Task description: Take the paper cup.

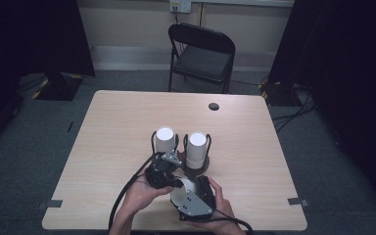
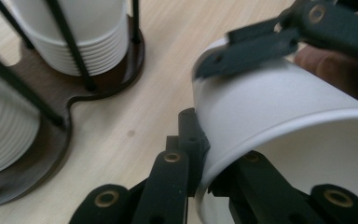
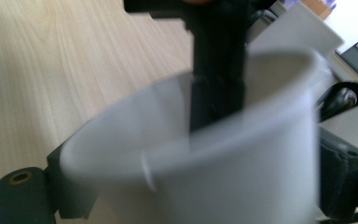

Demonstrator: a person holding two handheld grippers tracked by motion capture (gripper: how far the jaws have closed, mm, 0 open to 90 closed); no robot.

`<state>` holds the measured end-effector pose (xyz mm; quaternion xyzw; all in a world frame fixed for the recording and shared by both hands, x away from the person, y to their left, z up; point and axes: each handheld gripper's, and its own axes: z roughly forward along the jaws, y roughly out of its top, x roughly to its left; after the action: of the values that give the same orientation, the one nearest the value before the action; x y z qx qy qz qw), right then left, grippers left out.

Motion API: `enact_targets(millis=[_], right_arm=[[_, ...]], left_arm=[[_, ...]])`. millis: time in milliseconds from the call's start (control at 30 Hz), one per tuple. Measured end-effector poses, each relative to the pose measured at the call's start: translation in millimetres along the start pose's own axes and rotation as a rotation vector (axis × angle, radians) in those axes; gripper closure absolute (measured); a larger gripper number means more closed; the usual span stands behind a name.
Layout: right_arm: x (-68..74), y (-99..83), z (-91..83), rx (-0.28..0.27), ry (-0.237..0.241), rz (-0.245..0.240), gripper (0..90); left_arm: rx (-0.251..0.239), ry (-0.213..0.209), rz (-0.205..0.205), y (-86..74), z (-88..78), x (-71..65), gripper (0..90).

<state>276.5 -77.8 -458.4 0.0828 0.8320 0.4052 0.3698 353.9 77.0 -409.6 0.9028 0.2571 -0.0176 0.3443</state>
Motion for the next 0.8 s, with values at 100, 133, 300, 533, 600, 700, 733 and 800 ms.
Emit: enact_targets(millis=[100, 133, 300, 533, 600, 700, 733, 800], right_arm=[[1.2, 1.0, -1.3, -0.028, -0.002, 0.002, 19.7], [0.4, 1.0, -2.7, -0.036, -0.004, 0.017, 20.3], [1.3, 1.4, -4.5, -0.048, -0.013, 0.020, 20.9], [1.2, 4.1, -4.6, -0.039, -0.016, 0.006, 20.9], [1.0, 5.2, -5.1, -0.041, -0.017, 0.012, 21.2], [0.9, 4.7, -5.0, -0.042, -0.013, 0.018, 22.0], [0.8, 4.4, -5.0, -0.040, -0.013, 0.018, 22.3], [0.7, 4.0, -4.9, -0.037, -0.016, 0.020, 23.0]], left_arm=[[-0.008, 0.005, -0.006, -0.1, 1.9, 0.1, 87.8], [-0.007, 0.006, -0.007, 0.1, 1.8, -0.1, 88.0], [-0.002, 0.007, -0.020, -0.9, 3.7, 0.0, 88.5], [0.006, -0.003, -0.019, -2.2, 3.5, 3.0, 88.5], [0.003, -0.002, -0.027, -2.4, 3.3, 2.7, 88.3], [-0.007, -0.007, -0.030, -3.3, 4.3, 3.1, 88.2], [-0.006, -0.004, -0.033, -3.4, 4.2, 3.4, 88.2], [-0.012, 0.006, -0.037, -4.0, 4.2, 3.7, 87.9]])
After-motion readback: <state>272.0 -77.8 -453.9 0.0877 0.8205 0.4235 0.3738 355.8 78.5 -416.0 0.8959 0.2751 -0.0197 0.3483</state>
